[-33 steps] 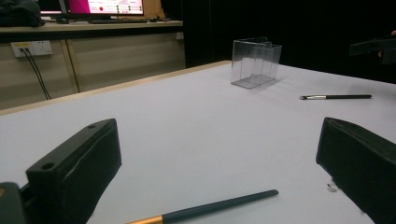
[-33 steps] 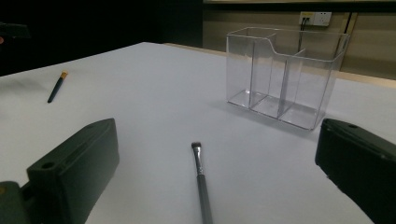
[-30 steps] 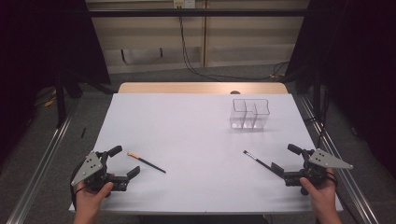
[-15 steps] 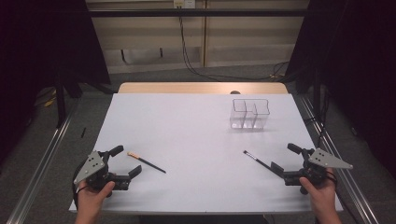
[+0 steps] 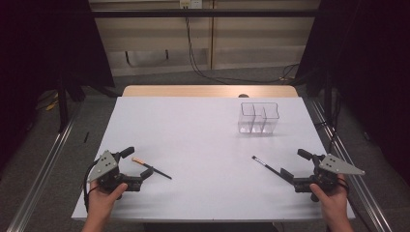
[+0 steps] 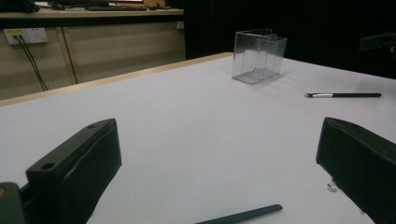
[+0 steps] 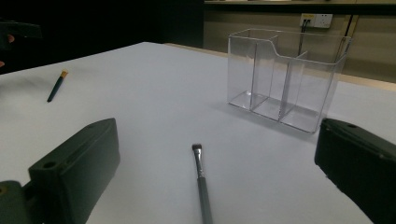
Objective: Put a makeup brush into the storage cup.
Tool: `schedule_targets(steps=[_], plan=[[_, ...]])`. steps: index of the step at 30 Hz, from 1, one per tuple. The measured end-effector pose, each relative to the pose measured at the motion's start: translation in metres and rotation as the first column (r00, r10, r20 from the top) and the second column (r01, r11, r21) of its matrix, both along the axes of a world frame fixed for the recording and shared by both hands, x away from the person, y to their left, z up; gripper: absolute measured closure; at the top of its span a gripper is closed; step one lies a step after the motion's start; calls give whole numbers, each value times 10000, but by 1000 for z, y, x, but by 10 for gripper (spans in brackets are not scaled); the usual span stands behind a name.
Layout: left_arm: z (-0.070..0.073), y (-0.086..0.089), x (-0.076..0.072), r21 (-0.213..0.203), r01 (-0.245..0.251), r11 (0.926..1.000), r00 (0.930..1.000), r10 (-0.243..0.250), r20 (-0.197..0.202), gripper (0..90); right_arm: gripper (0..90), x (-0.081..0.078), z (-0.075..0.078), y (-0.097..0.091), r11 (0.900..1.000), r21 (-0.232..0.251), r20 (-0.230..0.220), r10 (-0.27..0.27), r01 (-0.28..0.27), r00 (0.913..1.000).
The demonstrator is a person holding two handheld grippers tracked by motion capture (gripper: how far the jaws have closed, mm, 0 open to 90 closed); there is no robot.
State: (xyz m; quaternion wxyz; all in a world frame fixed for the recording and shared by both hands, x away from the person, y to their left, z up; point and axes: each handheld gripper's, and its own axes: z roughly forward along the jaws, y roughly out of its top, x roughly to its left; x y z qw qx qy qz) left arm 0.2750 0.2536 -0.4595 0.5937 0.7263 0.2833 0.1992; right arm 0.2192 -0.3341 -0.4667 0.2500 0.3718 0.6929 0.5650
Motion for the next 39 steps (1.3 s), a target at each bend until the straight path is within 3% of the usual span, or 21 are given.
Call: schedule_targets(steps=[14,21,23,29,39], plan=[[3,-19,18,447,68,9990,9995,-54,-299,0,0,0,0,1,10000,-31,33,44,-44,10000],[1,-29,26,741,16,9972,9969,42,-782,0,0,0,0,1,10000,-68,14,69,-69,10000],[1,-29,27,718,-71,9974,9937,150,-1106,0,0,0,0,1,10000,-92,29,29,-29,10000],[0,-29,29,1029,-110,9946,9884,264,-1497,0,0,0,0,1,9999,-92,12,41,-41,10000],[3,-34,33,1784,-147,9838,9685,584,-2419,0,0,0,0,1,9999,-126,46,-16,17,10000]])
